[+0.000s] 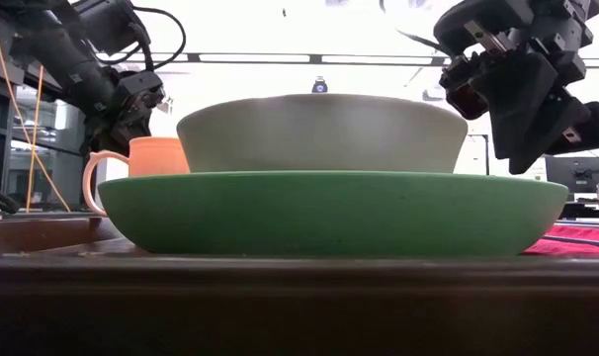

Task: Set up tray
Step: Put the blue fork on top of the red napkin on the black tray

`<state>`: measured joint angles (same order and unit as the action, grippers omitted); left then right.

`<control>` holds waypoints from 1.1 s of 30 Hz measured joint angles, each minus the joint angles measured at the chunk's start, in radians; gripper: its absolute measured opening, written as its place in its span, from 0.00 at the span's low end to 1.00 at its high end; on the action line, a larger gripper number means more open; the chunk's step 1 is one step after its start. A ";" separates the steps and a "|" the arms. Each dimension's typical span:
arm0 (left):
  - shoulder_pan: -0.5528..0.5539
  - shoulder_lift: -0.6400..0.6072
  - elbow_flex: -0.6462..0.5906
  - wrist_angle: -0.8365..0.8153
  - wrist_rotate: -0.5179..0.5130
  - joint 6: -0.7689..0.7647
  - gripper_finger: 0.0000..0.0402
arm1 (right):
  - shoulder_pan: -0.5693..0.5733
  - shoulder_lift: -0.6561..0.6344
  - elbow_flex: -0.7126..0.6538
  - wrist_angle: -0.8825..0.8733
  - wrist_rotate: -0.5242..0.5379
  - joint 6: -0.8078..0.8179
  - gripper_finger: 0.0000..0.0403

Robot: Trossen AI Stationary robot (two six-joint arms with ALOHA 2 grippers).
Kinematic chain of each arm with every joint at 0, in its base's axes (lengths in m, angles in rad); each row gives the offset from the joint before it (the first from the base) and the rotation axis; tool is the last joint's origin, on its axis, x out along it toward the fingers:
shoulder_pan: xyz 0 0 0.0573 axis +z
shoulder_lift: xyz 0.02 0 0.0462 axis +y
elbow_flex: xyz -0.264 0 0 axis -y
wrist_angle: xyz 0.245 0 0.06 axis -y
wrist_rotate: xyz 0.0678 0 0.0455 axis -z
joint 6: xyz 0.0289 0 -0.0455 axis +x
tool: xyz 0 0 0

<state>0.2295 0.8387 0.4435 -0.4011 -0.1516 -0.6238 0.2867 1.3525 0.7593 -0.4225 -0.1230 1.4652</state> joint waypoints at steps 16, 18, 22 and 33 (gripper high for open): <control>0.000 0.000 0.000 0.000 0.000 -0.008 0.17 | 0.000 0.000 -0.001 0.007 -0.043 -0.004 0.14; 0.000 0.000 0.000 -0.008 -0.002 -0.004 0.17 | 0.000 0.000 -0.001 -0.002 -0.040 -0.008 0.14; 0.000 0.000 0.000 -0.042 -0.022 -0.008 0.17 | 0.002 0.000 -0.001 -0.013 -0.039 -0.006 0.14; 0.000 0.000 0.000 -0.061 -0.008 -0.009 0.17 | 0.002 0.005 0.013 -0.062 -0.006 0.068 0.15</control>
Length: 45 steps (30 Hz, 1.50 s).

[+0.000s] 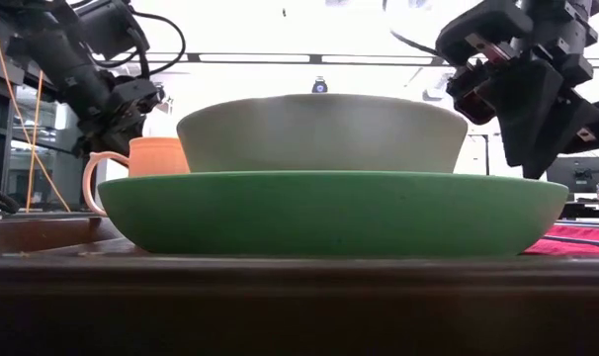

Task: Set up tray
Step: Put the blue fork on top of the red napkin on the black tray

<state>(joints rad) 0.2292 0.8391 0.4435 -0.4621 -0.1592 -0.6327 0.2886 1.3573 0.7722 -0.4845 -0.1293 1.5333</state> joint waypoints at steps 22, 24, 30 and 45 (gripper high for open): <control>0.000 0.000 0.000 -0.020 0.015 0.061 0.17 | 0.071 0.340 0.376 -0.315 -0.018 -0.079 0.14; 0.000 0.000 0.000 -0.020 0.015 0.061 0.17 | 0.081 0.340 0.376 -0.313 -0.006 -0.067 0.14; 0.000 0.000 0.000 -0.020 0.024 0.061 0.17 | 0.085 0.350 0.363 -0.307 0.010 -0.043 0.14; 0.000 0.000 0.000 -0.020 0.069 0.062 0.17 | 0.085 0.360 0.338 -0.276 0.022 -0.005 0.15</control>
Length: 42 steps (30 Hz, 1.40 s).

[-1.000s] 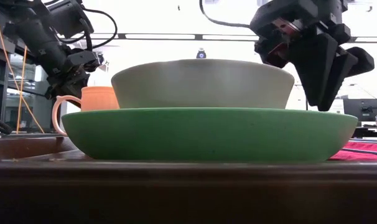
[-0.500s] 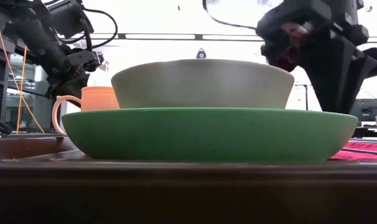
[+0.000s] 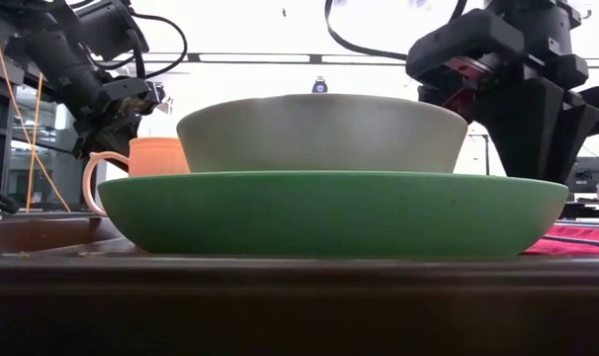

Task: Set up tray
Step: Put the blue fork on top of the red napkin on the black tray

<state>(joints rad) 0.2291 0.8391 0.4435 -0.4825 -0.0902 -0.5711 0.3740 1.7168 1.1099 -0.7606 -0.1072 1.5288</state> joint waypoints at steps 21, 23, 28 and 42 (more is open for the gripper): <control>0.000 0.000 0.000 -0.014 0.002 0.017 0.17 | 0.000 -0.001 0.000 0.025 -0.014 -0.003 0.18; 0.000 0.000 0.000 -0.016 0.002 0.017 0.17 | 0.000 -0.001 0.000 0.025 -0.014 -0.003 0.20; 0.000 0.000 0.000 -0.016 0.001 0.017 0.17 | 0.000 -0.001 0.000 0.025 -0.014 -0.010 0.27; 0.000 0.000 0.000 -0.016 -0.004 0.017 0.17 | 0.000 -0.002 -0.013 0.029 -0.004 -0.045 0.31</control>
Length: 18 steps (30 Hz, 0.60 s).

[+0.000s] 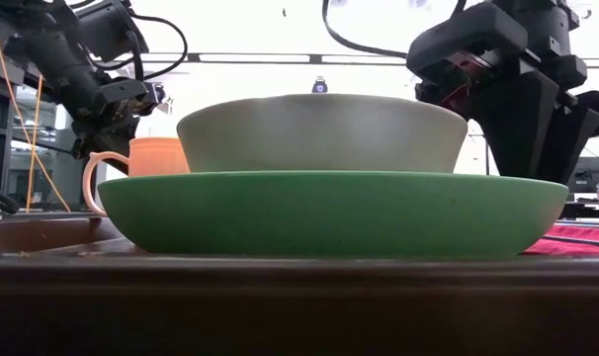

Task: Set up tray
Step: Put the blue fork on top of the red napkin on the black tray

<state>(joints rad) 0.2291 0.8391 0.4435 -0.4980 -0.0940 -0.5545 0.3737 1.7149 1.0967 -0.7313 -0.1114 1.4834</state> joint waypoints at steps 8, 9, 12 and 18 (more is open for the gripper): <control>0.000 0.000 0.000 -0.002 0.000 0.000 0.17 | -0.009 0.000 -0.066 0.078 -0.069 0.025 0.31; 0.000 0.000 0.000 -0.002 0.000 0.000 0.17 | -0.009 0.000 -0.066 0.079 -0.061 0.026 0.31; 0.000 0.000 0.000 -0.002 0.000 0.000 0.17 | -0.009 0.000 -0.066 0.078 -0.054 0.026 0.31; 0.000 0.000 0.000 -0.002 0.000 0.000 0.17 | -0.009 0.000 -0.066 0.071 -0.023 0.026 0.31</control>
<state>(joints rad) 0.2291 0.8391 0.4435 -0.5003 -0.0940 -0.5549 0.3645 1.7149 1.0309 -0.6601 -0.1341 1.5094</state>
